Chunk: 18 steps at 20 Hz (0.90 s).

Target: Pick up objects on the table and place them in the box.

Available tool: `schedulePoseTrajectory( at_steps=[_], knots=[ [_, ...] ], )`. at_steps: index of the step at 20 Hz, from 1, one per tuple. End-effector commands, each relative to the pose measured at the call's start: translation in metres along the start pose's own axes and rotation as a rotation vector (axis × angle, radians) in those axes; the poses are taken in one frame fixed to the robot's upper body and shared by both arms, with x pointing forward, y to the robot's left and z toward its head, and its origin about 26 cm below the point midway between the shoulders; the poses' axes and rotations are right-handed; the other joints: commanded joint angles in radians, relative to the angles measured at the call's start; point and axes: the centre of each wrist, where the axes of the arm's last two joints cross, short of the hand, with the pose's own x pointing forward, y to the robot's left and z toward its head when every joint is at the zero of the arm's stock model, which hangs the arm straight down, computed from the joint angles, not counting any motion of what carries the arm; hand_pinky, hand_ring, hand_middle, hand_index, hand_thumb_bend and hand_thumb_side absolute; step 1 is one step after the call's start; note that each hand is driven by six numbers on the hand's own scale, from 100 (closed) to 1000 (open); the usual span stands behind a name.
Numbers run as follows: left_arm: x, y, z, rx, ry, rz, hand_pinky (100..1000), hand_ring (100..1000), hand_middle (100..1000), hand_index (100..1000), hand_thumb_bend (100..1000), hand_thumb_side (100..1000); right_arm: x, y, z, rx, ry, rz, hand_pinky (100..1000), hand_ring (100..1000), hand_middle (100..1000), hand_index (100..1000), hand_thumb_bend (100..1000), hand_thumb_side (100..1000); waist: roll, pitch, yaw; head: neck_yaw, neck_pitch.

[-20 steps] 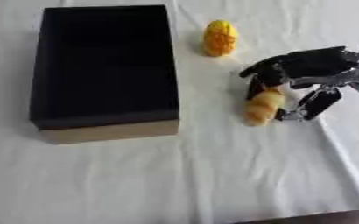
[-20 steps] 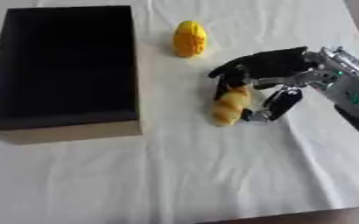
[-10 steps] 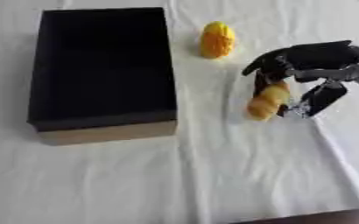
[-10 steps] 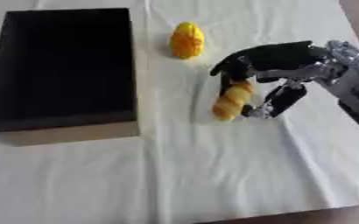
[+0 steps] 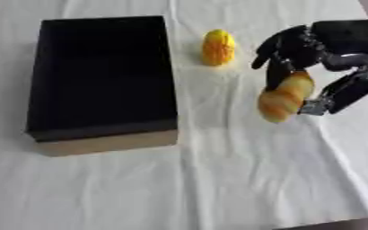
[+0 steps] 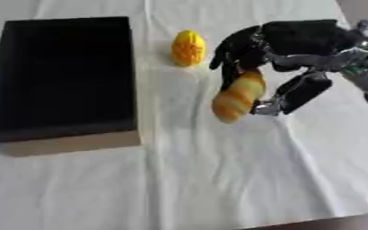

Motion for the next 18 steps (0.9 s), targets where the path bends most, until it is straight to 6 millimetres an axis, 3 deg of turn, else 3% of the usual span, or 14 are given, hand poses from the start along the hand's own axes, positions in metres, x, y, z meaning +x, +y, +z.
schedulePoseTrajectory(
  at_steps=[1, 7, 18],
  knots=[
    [0.005, 0.004, -0.010, -0.012, -0.044, -0.014, 866, 910, 795, 888, 117, 532, 0.010, -0.031, -0.012, -0.002, -0.097, 0.043, 845, 790, 308, 638, 100, 128, 0.003, -0.027, 0.004, -0.011, -0.018],
    [0.007, -0.002, -0.019, -0.013, -0.082, 0.013, 864, 901, 793, 888, 154, 489, 0.000, -0.058, -0.032, -0.079, -0.145, 0.024, 825, 772, 298, 632, 100, 100, -0.005, -0.039, 0.049, -0.064, -0.021],
    [0.014, -0.019, -0.043, 0.003, -0.239, 0.096, 857, 876, 787, 888, 261, 375, -0.059, -0.081, -0.049, -0.269, -0.070, -0.036, 813, 763, 310, 631, 100, 100, -0.027, -0.055, 0.220, -0.242, -0.037]
  ],
)
